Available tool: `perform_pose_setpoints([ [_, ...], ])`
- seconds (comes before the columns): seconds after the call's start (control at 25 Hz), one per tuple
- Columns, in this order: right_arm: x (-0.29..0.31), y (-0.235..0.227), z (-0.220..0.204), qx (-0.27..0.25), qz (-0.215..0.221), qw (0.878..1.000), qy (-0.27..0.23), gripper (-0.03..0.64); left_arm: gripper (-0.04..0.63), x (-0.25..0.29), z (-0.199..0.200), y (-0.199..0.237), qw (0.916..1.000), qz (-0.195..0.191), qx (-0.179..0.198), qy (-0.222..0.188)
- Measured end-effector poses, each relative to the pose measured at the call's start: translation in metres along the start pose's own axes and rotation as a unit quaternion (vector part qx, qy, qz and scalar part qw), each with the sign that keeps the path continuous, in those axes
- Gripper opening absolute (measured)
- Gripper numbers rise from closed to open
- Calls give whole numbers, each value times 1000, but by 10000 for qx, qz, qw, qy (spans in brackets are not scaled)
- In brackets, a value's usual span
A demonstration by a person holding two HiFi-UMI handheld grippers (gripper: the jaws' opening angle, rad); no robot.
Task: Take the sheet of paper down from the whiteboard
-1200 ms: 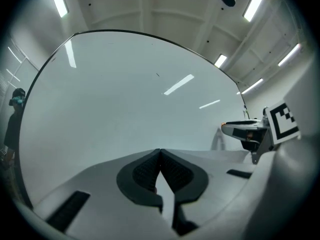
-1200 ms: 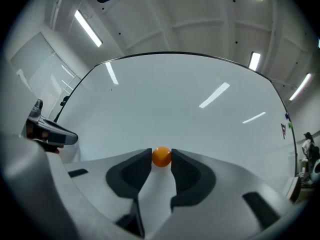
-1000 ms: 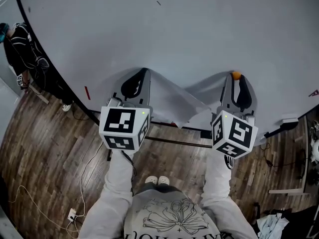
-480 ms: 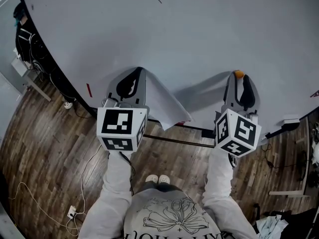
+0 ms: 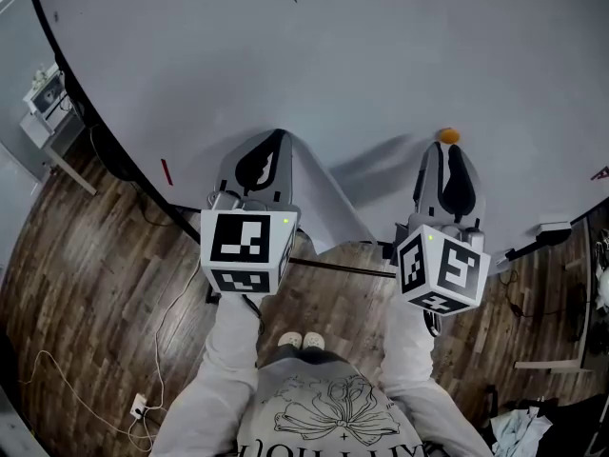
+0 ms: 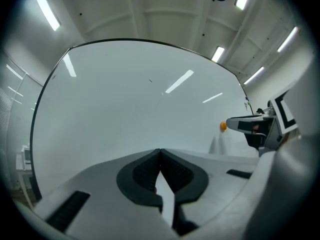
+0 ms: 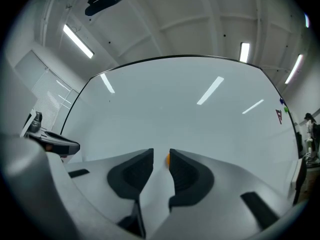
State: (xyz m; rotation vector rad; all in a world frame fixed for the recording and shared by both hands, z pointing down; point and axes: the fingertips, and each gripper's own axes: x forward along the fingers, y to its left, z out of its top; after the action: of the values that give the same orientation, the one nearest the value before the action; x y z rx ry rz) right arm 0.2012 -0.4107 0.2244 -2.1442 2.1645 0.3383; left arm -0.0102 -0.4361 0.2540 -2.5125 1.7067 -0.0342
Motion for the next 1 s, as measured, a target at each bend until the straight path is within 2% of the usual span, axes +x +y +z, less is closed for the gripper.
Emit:
perform_pose_setpoints([
  [0.24,-4,11,-7,26,99,9999,107,68,5,-2,-2,-7,9999,42,-118,-51],
  [0.56,-9,4,-13,89,-47,9998,185,43,5,-5,-1,-7,9998,40,-189,-74],
  [1.0,-16,4,-11,39,-60,9998,173,37,5,-12,-1,-7,9997,20,-240,-87],
])
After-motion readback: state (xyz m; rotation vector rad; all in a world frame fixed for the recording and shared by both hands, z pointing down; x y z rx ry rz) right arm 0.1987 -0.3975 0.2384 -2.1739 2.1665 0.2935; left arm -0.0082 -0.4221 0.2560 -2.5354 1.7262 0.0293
